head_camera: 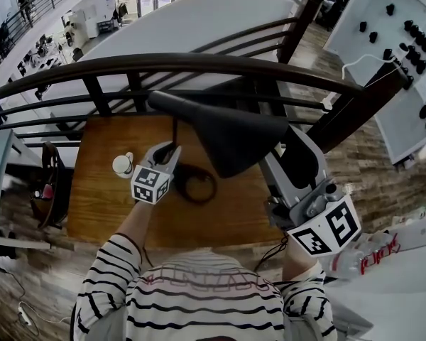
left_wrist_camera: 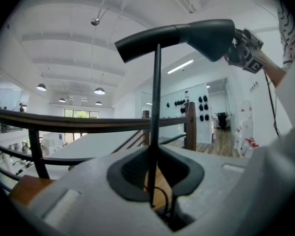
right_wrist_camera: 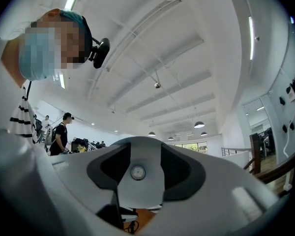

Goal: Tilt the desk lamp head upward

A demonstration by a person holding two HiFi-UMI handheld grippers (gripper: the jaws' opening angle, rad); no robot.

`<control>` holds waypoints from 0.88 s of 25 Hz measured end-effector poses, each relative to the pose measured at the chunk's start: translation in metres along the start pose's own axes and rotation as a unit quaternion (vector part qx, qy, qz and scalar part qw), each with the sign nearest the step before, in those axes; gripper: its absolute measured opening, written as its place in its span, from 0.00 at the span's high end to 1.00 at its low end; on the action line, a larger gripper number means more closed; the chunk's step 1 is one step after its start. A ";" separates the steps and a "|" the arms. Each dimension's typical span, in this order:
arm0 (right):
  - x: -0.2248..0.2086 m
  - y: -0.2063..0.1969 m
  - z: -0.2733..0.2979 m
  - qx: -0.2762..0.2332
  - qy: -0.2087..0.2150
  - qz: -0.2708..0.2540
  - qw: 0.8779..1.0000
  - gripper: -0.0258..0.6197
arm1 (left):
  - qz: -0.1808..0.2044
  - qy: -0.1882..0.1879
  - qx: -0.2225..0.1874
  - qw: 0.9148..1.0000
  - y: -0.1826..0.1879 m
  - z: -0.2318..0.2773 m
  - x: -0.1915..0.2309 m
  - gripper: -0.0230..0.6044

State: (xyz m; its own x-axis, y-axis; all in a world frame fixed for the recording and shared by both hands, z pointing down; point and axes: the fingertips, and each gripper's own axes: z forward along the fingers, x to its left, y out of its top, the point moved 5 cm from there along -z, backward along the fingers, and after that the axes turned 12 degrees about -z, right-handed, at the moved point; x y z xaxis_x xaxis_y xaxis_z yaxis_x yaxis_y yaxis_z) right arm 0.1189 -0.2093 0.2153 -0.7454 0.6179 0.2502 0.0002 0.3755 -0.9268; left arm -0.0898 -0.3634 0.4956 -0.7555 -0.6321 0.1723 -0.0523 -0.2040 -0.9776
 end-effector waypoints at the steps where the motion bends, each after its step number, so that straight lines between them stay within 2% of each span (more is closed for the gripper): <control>1: 0.001 0.000 0.000 -0.002 0.000 -0.003 1.000 0.66 | 0.001 0.000 0.000 1.000 0.000 0.000 0.000 0.89; 5: 0.004 -0.003 -0.003 -0.008 -0.003 -0.016 1.000 0.63 | 0.002 0.004 -0.001 1.000 0.000 0.000 0.000 0.88; 14: 0.013 -0.025 -0.023 0.003 -0.027 0.014 1.000 0.63 | 0.003 0.012 0.022 1.000 -0.001 -0.004 0.000 0.87; 18: 0.018 -0.040 -0.036 0.016 -0.040 0.031 0.999 0.63 | 0.006 0.020 0.010 1.000 0.006 -0.012 -0.009 0.74; 22: 0.028 -0.055 -0.049 0.014 -0.040 0.061 0.997 0.63 | 0.010 0.019 -0.007 1.000 0.014 -0.026 -0.024 0.68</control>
State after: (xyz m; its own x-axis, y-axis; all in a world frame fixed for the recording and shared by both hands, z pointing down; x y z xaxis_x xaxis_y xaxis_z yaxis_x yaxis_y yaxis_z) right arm 0.1307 -0.1793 0.2865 -0.7917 0.6005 0.1123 0.0770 0.2805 -0.9568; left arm -0.0896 -0.3312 0.4749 -0.7814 -0.6064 0.1475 -0.0457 -0.1801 -0.9826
